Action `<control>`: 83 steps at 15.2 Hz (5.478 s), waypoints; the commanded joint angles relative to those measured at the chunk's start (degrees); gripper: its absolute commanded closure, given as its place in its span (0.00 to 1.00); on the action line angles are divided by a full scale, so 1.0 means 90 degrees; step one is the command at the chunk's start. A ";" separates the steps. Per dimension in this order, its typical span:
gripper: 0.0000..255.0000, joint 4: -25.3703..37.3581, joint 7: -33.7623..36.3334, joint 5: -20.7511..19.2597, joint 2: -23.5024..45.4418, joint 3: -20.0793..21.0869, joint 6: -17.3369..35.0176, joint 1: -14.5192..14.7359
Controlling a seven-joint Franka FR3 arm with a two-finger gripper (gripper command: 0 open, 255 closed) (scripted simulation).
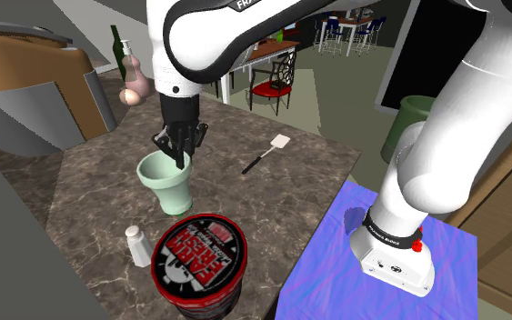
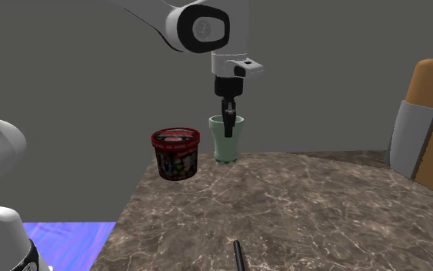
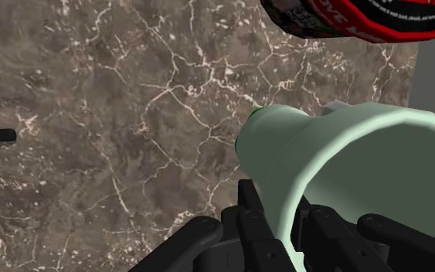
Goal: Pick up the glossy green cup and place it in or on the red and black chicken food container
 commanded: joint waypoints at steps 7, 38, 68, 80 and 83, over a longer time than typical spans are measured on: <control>1.00 0.0488 0.0033 0.0006 -0.0202 -0.0045 -0.0683 -0.0021; 1.00 0.1190 0.1317 0.0556 -0.1980 0.0476 -0.2890 0.0534; 1.00 -0.0869 0.1347 0.0977 -0.2431 0.0897 -0.1212 0.0807; 0.00 -0.0340 0.1361 0.0896 -0.2545 0.0727 -0.1865 0.0773; 0.00 -0.0190 0.1368 0.0873 -0.2560 0.0685 -0.2034 0.0764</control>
